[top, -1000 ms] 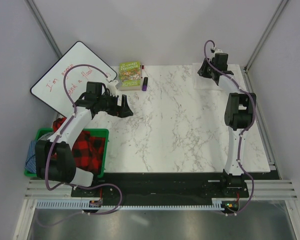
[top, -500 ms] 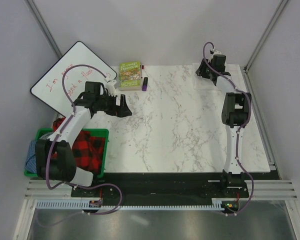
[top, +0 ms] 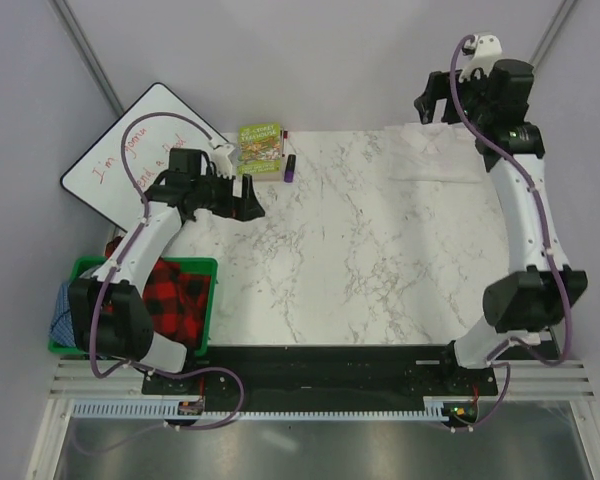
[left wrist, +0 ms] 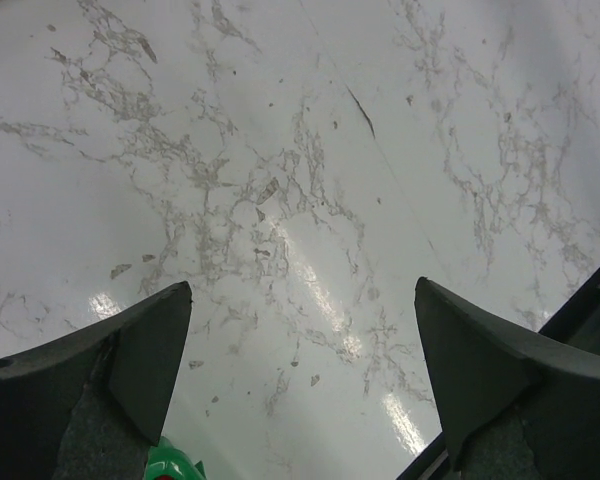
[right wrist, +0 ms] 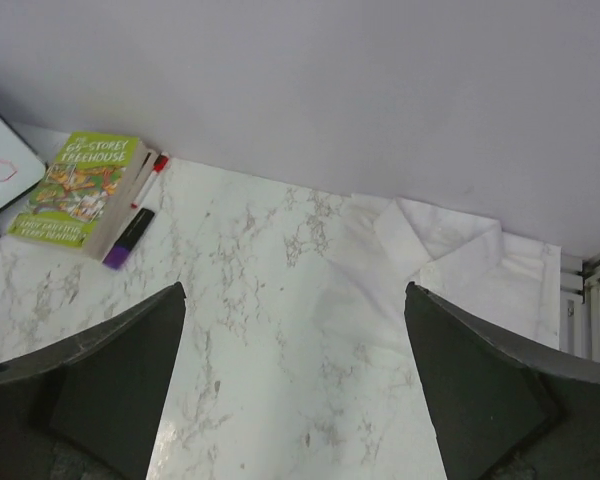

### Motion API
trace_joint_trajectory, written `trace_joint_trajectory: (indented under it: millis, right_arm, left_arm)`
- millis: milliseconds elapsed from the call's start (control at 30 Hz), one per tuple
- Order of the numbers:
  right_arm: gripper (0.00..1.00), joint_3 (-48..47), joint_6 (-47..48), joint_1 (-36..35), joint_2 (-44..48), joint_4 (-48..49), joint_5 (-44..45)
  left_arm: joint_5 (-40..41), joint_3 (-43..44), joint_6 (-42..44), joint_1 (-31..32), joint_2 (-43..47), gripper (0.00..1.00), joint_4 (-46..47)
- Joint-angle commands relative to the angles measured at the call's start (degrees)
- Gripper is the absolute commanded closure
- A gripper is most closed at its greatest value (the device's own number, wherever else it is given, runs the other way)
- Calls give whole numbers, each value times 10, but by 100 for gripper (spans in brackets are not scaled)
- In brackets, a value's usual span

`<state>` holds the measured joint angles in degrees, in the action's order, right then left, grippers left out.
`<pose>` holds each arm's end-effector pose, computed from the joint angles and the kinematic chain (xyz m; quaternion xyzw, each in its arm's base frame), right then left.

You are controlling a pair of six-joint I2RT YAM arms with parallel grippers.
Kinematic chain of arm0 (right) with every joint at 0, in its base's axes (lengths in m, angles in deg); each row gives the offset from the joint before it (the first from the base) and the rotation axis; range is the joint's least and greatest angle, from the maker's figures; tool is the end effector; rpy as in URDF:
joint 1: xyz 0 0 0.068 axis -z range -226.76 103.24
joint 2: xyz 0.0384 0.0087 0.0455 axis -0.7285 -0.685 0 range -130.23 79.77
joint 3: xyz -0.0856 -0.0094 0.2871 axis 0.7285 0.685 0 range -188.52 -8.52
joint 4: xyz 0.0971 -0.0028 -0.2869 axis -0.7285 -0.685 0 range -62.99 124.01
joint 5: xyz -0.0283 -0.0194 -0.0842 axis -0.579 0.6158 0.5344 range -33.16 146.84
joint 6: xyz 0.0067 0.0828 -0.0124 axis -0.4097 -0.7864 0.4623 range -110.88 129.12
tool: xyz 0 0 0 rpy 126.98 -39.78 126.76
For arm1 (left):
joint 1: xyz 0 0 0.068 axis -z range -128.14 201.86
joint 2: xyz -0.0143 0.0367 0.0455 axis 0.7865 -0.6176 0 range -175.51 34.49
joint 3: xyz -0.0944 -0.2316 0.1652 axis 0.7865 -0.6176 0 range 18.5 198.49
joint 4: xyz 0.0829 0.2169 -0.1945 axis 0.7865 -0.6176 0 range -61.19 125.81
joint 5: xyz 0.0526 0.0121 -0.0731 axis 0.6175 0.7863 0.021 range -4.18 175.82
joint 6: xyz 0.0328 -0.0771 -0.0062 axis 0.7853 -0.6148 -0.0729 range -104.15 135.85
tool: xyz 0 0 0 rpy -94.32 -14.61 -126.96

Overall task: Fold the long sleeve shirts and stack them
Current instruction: Neatly place the folded shirt to the corner

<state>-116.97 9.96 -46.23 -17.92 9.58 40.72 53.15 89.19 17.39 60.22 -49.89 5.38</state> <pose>0.4723 0.0161 0.4813 -0.0887 0.7783 0.1029 0.6131 0.3740 -0.0952 0.2991 0.1854 0.8710 -0.2808 0.3580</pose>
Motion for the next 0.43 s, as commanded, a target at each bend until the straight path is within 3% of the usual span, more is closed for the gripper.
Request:
trace_joint_trajectory:
  millis: [0, 133, 400]
  right_arm:
    - [2, 179, 66, -17, 99, -107, -5]
    - [2, 369, 94, -78, 199, -76, 50]
    - [2, 492, 145, -179, 284, -66, 150]
  left_arm:
    - [100, -44, 47, 49, 29, 0, -9]
    - [155, -103, 54, 116, 57, 1, 2]
    - [223, -142, 69, 132, 146, 1, 7]
